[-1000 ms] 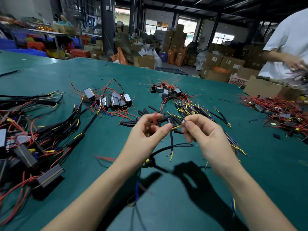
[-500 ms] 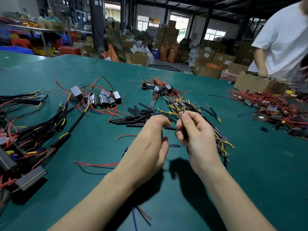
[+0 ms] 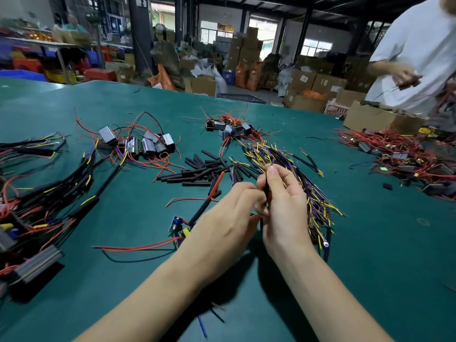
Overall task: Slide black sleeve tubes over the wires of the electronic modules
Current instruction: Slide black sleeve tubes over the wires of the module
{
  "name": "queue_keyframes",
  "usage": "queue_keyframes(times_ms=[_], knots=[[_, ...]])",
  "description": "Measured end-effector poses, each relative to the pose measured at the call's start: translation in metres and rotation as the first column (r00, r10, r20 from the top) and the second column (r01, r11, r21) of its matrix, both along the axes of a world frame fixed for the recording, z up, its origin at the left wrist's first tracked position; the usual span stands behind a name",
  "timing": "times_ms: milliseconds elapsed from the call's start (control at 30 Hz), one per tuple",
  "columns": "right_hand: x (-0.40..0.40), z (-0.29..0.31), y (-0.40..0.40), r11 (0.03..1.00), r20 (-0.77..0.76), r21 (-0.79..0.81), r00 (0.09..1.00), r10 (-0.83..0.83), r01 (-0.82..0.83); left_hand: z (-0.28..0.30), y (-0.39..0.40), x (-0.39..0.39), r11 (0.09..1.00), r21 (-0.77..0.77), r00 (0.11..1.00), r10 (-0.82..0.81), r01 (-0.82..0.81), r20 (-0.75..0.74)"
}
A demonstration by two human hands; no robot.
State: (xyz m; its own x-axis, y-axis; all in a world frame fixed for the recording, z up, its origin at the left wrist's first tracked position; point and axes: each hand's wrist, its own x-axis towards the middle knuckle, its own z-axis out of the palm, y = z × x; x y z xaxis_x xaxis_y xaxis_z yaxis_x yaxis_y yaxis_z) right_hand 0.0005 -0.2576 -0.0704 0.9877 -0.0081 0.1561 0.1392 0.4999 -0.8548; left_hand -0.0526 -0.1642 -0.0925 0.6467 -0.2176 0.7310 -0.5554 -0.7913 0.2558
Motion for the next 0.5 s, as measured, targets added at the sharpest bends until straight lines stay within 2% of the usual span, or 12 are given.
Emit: queue_keyframes(times_ms=[67,133,167,233,333,400,500], knots=[[0.003,0.002,-0.005,0.999,0.059,-0.046,0.998,-0.004,0.007,-0.001,0.005,0.001,0.997,-0.069,0.996,0.029,-0.035,-0.079],[0.007,0.005,-0.017,0.966,0.2,-0.226,0.977,-0.08,0.125,-0.001,0.012,0.003,0.983,-0.173,0.996,0.053,-0.064,-0.065],[0.01,0.005,-0.024,0.906,0.303,-0.361,0.947,-0.108,0.219,0.001,0.016,0.004,0.961,-0.261,0.996,0.077,-0.089,-0.054],[0.011,0.003,-0.032,0.754,0.441,-0.575,0.897,-0.039,0.316,0.006,0.02,0.005,0.868,-0.476,0.99,0.113,-0.138,-0.081],[0.007,-0.002,-0.029,0.674,0.413,-0.708,0.897,0.156,0.209,0.011,0.022,0.005,0.742,-0.652,0.985,0.07,-0.157,-0.156],[0.004,-0.004,-0.024,0.665,0.395,-0.727,0.896,0.203,0.17,0.012,0.022,0.005,0.717,-0.679,0.982,0.038,-0.156,-0.185],[0.003,-0.004,-0.022,0.703,0.388,-0.697,0.898,0.206,0.14,0.013,0.022,0.003,0.705,-0.696,0.98,-0.009,-0.137,-0.201]])
